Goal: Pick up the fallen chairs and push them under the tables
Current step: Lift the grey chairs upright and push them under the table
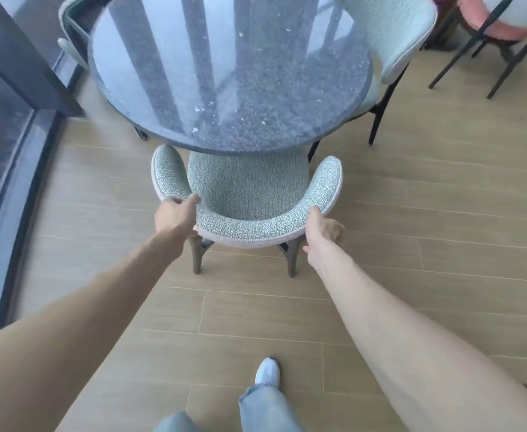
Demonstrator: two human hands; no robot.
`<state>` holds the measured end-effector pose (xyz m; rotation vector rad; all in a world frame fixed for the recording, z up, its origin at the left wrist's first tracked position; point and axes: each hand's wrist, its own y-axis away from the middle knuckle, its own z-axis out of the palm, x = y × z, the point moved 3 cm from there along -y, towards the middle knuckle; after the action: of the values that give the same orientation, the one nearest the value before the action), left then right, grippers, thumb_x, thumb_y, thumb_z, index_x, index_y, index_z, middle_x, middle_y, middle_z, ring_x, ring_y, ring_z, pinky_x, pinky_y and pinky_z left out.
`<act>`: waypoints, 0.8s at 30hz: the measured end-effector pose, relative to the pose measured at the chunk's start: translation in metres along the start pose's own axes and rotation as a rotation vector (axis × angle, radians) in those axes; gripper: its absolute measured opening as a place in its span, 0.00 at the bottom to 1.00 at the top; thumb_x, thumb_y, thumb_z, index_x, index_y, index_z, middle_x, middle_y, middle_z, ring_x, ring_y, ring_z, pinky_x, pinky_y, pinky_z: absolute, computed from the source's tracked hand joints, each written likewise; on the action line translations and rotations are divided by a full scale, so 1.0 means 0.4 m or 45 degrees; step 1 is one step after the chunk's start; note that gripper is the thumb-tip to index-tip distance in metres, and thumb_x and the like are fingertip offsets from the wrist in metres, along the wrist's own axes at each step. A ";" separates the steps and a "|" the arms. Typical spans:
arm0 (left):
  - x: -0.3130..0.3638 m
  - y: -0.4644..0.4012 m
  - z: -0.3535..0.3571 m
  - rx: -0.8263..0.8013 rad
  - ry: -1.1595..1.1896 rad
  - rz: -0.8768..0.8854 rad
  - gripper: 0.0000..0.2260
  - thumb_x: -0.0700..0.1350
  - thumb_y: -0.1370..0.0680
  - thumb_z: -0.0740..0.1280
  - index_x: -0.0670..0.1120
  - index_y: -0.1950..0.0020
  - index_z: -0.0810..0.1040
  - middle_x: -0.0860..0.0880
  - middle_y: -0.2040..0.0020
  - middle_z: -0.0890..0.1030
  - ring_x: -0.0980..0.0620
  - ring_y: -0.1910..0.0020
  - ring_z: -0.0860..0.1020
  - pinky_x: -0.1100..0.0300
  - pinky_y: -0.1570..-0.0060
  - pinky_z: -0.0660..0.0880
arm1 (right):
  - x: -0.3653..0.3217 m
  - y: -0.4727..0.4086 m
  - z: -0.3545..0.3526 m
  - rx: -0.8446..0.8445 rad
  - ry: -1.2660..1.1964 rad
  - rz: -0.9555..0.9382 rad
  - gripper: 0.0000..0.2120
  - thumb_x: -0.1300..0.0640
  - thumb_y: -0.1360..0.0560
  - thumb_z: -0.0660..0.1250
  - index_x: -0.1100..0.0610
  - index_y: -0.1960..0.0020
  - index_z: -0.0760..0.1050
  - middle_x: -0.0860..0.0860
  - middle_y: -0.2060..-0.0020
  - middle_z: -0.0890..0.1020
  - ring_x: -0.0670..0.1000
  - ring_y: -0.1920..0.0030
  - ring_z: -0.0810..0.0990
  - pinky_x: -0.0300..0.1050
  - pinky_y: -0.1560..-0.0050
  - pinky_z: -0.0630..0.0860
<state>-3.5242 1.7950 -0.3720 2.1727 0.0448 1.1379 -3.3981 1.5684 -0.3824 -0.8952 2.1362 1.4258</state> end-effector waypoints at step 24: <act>-0.056 0.112 -0.055 -0.551 0.543 -0.550 0.26 0.43 0.21 0.66 0.35 0.27 0.63 0.34 0.33 0.71 0.35 0.43 0.77 0.43 0.53 0.79 | 0.086 0.239 0.027 -0.359 -0.375 0.309 0.18 0.55 0.24 0.69 0.56 0.38 0.68 0.60 0.41 0.72 0.60 0.43 0.77 0.60 0.51 0.81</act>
<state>-3.5662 1.7652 -0.3538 1.4277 0.3973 1.1990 -3.4903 1.5944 -0.3468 -0.4868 1.9004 1.8848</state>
